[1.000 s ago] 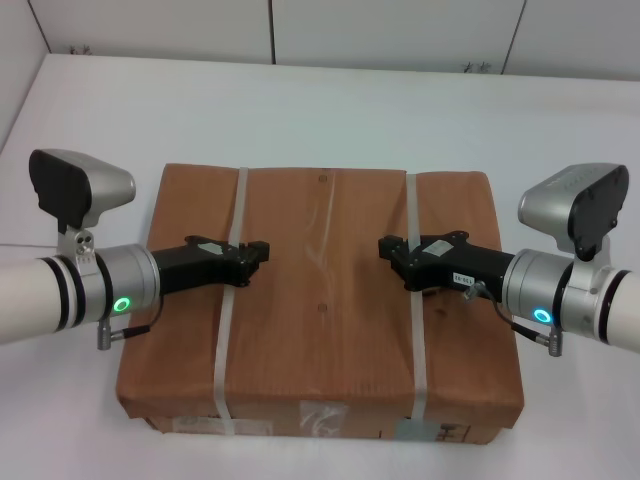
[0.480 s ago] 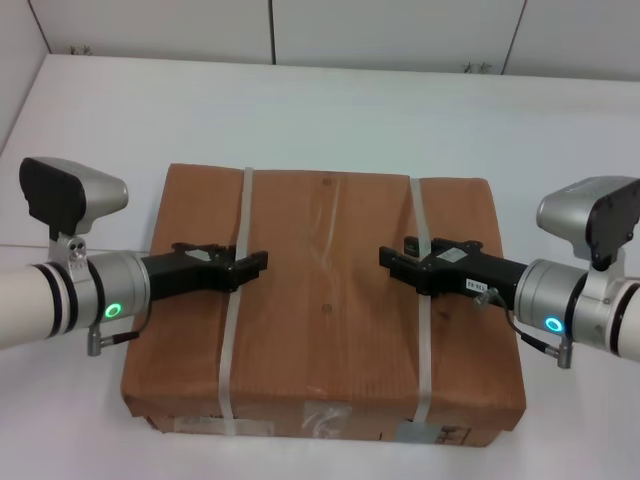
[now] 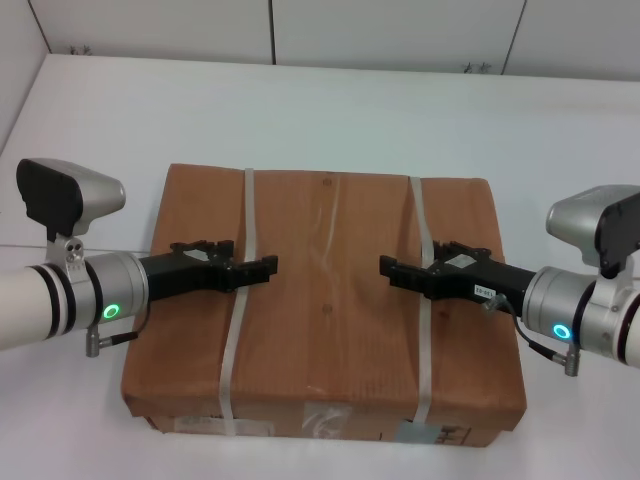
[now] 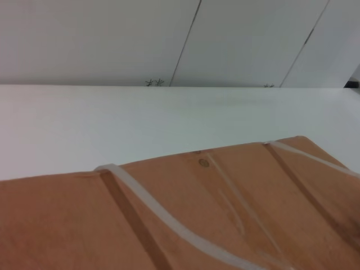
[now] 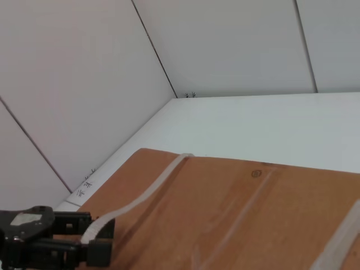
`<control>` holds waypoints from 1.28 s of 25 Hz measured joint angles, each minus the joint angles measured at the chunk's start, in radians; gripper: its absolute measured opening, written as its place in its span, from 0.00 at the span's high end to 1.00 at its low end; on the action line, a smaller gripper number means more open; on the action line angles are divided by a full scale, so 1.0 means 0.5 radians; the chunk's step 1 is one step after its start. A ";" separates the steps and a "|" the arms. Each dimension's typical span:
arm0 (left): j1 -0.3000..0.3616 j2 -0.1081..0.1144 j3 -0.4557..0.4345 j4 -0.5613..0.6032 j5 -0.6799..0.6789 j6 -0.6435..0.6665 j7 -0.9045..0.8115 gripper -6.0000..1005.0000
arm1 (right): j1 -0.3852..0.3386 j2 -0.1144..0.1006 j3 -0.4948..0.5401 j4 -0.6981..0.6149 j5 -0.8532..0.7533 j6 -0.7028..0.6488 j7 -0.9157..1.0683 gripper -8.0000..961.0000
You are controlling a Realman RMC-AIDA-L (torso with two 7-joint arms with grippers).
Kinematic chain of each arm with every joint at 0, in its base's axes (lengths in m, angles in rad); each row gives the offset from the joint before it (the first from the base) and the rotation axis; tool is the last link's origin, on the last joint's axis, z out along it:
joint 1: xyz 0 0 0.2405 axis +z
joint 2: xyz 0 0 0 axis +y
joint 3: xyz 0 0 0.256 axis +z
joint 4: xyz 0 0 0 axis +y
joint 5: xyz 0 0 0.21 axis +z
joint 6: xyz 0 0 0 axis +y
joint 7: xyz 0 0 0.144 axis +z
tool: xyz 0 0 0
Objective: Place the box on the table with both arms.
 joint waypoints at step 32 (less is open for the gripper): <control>0.184 0.192 0.006 -0.212 -0.179 1.884 0.553 0.12 | -0.196 -0.024 -0.142 -0.812 -0.021 -1.813 -0.201 0.10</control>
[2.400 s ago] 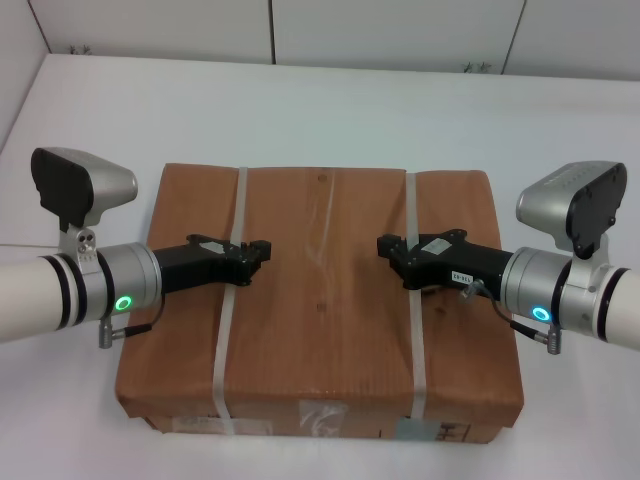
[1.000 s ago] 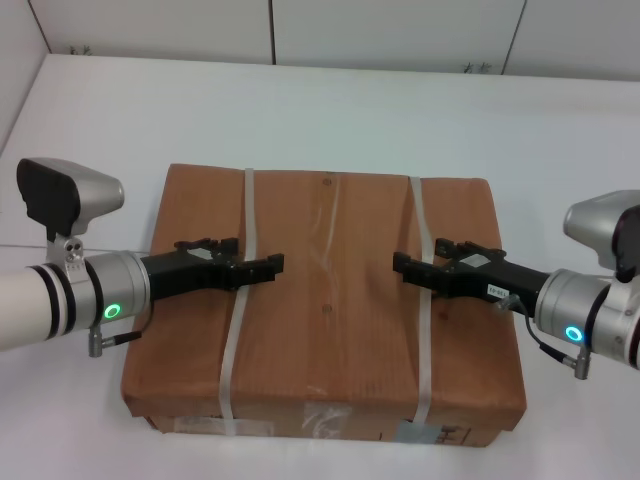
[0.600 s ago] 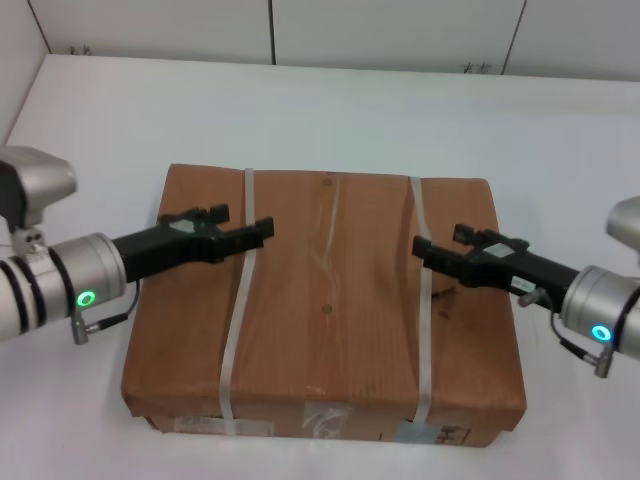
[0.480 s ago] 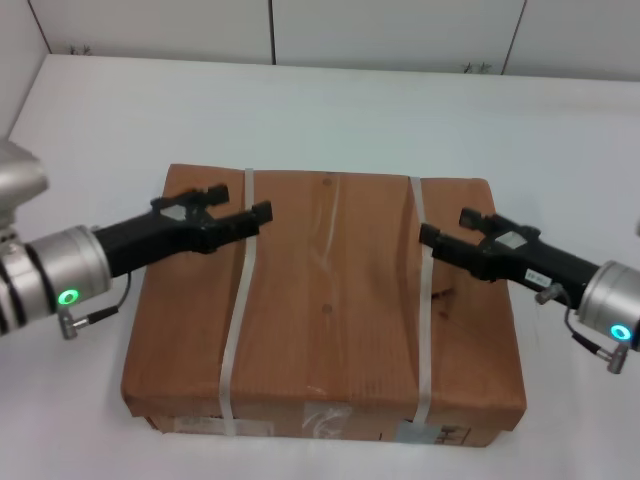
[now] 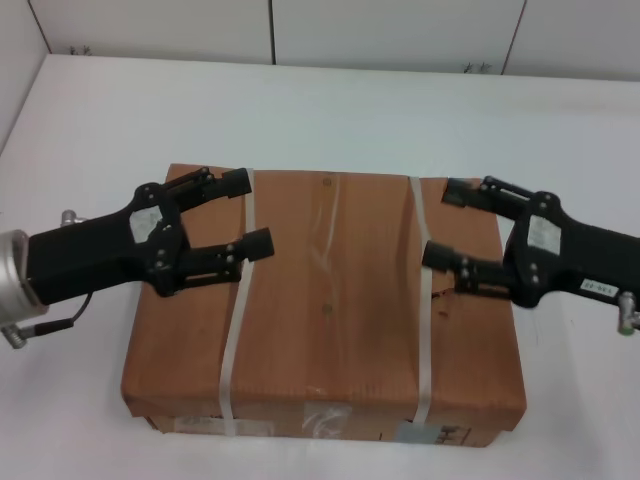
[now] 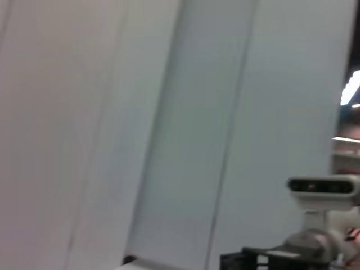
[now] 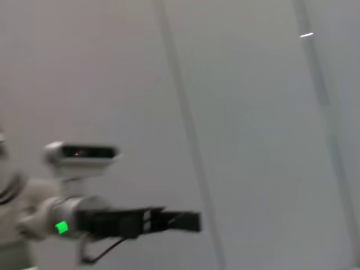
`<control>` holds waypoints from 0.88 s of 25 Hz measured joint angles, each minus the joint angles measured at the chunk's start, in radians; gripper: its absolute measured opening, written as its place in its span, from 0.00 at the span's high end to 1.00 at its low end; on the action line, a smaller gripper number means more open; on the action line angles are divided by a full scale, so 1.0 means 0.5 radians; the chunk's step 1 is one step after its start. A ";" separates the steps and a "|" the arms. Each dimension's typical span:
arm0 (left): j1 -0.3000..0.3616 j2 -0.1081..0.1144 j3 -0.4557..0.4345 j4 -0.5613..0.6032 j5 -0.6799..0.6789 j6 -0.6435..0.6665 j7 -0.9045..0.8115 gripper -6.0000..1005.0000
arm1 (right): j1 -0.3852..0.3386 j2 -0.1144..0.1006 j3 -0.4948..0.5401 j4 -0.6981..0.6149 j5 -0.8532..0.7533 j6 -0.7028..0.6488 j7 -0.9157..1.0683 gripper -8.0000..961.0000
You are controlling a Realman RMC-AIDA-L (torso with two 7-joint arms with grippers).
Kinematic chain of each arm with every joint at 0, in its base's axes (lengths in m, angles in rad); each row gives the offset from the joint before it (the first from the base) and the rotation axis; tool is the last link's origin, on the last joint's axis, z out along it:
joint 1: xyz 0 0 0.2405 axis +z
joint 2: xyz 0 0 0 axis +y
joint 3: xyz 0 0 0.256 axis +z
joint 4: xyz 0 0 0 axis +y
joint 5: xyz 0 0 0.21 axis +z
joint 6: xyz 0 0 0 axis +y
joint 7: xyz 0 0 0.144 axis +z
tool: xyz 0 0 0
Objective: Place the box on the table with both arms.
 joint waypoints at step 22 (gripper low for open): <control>-0.029 -0.020 -0.001 0.002 0.058 0.075 0.018 0.12 | 0.068 0.012 -0.092 -0.038 0.013 -0.038 0.023 0.10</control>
